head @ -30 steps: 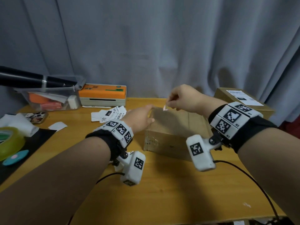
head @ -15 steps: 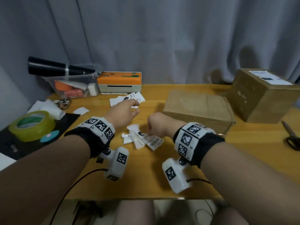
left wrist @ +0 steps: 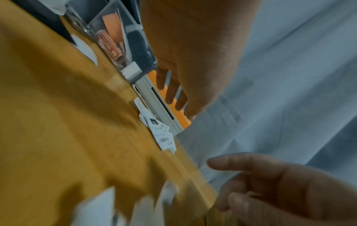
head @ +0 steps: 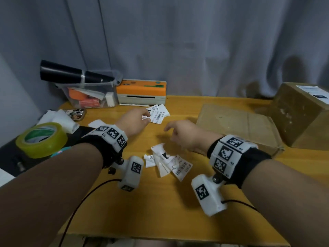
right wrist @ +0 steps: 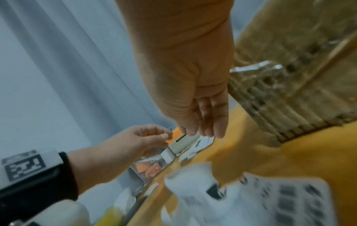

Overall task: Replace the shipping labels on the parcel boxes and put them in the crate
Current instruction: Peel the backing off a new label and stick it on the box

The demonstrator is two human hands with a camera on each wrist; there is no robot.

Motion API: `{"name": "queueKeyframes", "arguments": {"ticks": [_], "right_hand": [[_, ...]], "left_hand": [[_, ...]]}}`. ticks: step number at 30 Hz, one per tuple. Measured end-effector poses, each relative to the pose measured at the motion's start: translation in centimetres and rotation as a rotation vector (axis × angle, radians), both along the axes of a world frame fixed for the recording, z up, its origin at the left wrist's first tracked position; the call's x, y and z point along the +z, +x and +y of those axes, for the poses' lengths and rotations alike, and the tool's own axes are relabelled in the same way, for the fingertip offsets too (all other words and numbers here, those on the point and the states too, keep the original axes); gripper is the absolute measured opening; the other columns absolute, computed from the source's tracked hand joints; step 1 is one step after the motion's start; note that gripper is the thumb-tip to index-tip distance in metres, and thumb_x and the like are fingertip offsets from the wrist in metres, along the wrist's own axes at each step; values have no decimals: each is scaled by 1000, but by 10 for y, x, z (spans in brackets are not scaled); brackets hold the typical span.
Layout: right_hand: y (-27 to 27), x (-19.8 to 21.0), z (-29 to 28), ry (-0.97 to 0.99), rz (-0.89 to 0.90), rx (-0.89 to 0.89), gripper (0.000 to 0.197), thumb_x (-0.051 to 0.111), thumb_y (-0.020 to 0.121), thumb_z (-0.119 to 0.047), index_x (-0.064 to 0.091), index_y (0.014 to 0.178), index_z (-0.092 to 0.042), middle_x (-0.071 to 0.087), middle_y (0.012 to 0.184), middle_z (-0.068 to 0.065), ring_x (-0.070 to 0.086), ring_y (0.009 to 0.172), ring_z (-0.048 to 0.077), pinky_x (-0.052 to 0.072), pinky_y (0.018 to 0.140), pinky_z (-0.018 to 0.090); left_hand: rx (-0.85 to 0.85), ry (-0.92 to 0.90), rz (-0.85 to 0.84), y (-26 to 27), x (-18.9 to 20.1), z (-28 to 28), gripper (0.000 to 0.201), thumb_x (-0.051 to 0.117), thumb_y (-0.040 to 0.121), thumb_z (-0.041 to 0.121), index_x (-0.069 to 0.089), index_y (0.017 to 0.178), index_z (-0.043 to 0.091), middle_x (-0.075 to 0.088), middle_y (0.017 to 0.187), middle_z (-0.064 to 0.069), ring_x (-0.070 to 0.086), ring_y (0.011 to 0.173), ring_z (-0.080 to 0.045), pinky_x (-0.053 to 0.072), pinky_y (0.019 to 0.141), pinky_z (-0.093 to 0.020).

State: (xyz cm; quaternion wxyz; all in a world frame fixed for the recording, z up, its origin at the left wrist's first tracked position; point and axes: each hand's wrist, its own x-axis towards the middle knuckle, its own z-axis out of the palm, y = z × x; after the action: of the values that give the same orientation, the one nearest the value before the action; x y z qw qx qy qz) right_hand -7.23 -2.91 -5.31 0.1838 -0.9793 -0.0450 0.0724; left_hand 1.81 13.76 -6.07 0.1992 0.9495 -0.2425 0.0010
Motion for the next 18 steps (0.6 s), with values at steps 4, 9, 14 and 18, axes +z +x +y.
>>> {"name": "queueKeyframes", "arguments": {"ticks": [4, 9, 14, 18], "right_hand": [[32, 19, -9, 40, -160, -89, 31, 52, 94, -14, 57, 123, -16, 59, 122, 7, 55, 107, 22, 37, 78, 24], [73, 20, -31, 32, -161, -192, 26, 52, 93, -17, 60, 118, -14, 61, 119, 9, 57, 107, 25, 39, 77, 24], [100, 11, -50, 91, -157, -294, 23, 51, 93, -17, 63, 113, -14, 64, 112, 10, 59, 102, 24, 40, 74, 24], [114, 9, -49, 103, -136, -295, 22, 51, 93, -18, 62, 113, -15, 63, 111, 6, 58, 99, 21, 42, 74, 26]], "left_hand": [[-34, 82, 30, 31, 11, -18, 40, 58, 91, 28, 53, 127, 11, 55, 132, -7, 52, 118, -24, 39, 93, -29], [-134, 287, 10, 76, 7, -58, 51, 62, 89, 25, 44, 135, 13, 51, 136, -7, 50, 122, -25, 39, 98, -32], [-254, 614, 83, 110, -18, -75, 80, 69, 82, 20, 23, 148, 16, 38, 148, -6, 41, 132, -25, 36, 105, -32], [-259, 685, 70, 126, -29, -74, 91, 75, 76, 28, 21, 149, 21, 40, 145, -7, 42, 130, -28, 39, 104, -39]]}}
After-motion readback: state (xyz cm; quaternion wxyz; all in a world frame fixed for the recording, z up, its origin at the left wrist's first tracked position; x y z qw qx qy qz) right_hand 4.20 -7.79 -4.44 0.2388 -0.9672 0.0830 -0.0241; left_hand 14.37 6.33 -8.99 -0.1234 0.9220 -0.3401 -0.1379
